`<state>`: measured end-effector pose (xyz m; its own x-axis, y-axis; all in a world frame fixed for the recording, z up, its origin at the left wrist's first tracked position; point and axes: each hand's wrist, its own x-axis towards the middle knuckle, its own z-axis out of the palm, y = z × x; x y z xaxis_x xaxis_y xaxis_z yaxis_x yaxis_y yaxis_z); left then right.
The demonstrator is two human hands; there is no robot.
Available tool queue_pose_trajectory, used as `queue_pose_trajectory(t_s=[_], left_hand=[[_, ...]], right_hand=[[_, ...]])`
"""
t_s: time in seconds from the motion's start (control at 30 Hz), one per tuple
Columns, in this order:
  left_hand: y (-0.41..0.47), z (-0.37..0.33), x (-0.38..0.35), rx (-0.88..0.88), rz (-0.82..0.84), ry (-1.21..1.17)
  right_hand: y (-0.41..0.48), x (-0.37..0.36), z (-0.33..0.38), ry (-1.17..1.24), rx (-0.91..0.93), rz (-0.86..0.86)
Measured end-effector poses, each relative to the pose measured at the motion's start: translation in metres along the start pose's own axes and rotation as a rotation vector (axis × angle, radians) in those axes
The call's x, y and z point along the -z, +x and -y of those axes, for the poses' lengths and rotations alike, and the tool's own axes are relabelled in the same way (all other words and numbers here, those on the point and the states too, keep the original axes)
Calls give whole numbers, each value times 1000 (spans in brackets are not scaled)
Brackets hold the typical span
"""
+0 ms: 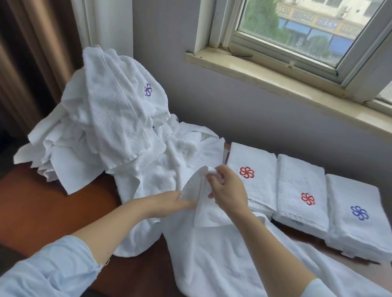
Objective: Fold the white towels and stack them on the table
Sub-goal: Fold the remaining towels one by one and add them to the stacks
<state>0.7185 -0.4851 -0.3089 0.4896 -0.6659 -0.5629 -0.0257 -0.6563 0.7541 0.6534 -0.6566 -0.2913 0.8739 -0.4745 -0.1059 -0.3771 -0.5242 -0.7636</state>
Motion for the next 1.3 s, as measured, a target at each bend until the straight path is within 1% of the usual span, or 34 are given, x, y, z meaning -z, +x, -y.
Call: queue_pose_trajectory(t_s=[0.07,0.1,0.17,0.2,0.3,0.33,0.4,0.47,0.53,0.67,0.77,0.9,0.97,1.07,1.1,1.2,1.3], left_hand=[[-8,0,4,96,117,149],[-11,-1,7,148,144,168],[-17,-4,15,243,160,122],[-19,-5,20,281,148,111],[-24,3,34,375,63,144],[-24,8,37,396,17,201],[-24,18,41,413,-109,407],[-20,25,39,372,-227,574],[-10,27,31,277,-272,569],[12,22,-2,78,-225,525],[27,22,-31,-46,-159,611],[44,28,-56,-138,-100,762],[51,31,-62,-174,-86,841],[61,38,-66,-206,-65,921],[64,41,-67,-215,-69,944],[73,47,-68,-256,-115,1011],[80,52,-68,-273,-149,993]], right_hand=[[2,0,1,-27,0,-91],[4,-2,2,-20,-5,-116],[8,-8,8,66,-32,-104],[10,-12,11,145,-57,-66],[14,-28,16,374,-126,135],[14,-32,15,391,-135,188],[13,-37,11,373,-131,228],[11,-37,1,337,-127,242],[7,-32,-13,252,-129,240],[-11,-13,-50,-27,-141,175],[-31,-3,-80,-202,-163,178],[-52,0,-113,-384,-146,167],[-55,-4,-124,-427,-131,181],[-57,-15,-136,-421,-154,242],[-57,-19,-139,-421,-154,233],[-56,-28,-144,-433,-145,123],[-53,-33,-148,-470,-106,38]])
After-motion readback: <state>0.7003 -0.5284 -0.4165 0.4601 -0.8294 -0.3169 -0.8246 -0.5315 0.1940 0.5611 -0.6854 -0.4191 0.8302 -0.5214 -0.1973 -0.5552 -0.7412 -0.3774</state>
